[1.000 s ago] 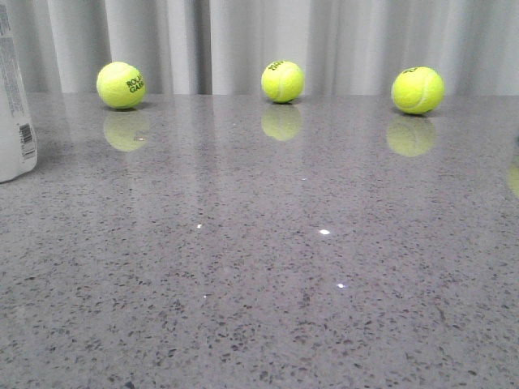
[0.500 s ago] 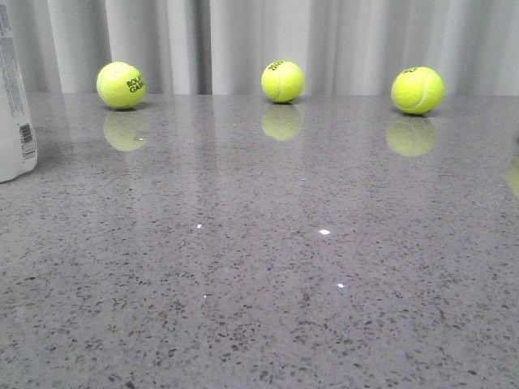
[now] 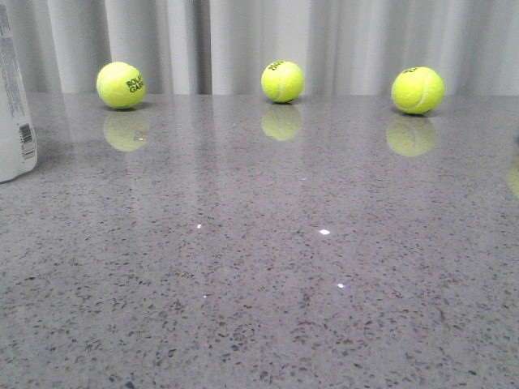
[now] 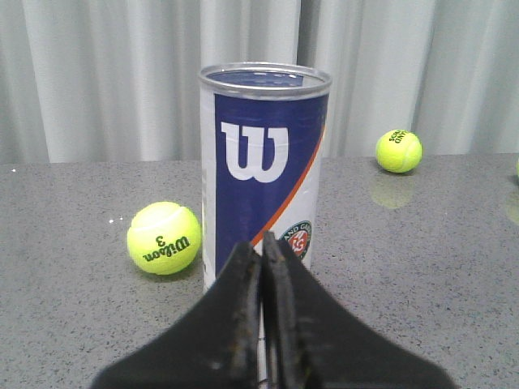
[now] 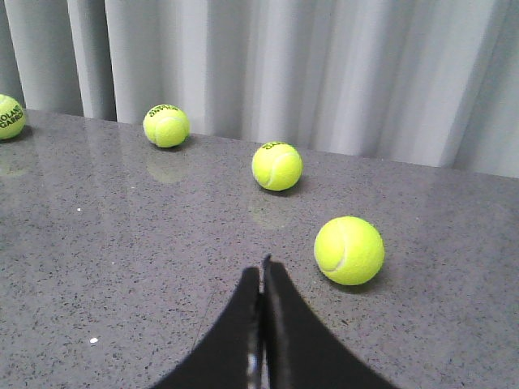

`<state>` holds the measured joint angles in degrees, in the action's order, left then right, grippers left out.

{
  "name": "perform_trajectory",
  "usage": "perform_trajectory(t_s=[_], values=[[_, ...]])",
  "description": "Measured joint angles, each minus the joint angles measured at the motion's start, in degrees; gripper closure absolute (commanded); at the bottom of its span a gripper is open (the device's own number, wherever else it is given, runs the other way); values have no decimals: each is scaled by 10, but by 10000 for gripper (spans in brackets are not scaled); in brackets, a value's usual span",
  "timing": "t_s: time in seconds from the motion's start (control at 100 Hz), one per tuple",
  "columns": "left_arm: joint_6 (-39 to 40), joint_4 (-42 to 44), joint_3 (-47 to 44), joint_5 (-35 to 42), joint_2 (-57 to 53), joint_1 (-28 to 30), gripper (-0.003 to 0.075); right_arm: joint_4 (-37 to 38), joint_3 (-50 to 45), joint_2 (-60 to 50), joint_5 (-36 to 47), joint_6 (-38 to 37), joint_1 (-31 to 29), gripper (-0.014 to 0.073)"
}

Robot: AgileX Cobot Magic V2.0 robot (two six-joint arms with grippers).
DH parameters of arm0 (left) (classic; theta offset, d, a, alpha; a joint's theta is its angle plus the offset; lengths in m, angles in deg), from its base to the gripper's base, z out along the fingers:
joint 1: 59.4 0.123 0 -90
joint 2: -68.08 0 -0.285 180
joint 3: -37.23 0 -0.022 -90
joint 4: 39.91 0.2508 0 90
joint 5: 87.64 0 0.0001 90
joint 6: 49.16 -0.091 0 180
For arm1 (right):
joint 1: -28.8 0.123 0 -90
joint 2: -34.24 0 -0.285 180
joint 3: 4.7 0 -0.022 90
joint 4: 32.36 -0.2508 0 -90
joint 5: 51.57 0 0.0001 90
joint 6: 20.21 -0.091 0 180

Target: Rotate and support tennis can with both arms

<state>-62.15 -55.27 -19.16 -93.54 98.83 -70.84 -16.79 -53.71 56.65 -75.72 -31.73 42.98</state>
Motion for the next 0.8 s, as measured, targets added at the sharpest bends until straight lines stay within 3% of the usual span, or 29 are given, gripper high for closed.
perform_trajectory(t_s=[0.49,0.8], values=[[6,35,-40,72,-22,0,741,0,0,0,0,0,0,662],[136,160,-139,77,-121,31,741,0,0,0,0,0,0,662]])
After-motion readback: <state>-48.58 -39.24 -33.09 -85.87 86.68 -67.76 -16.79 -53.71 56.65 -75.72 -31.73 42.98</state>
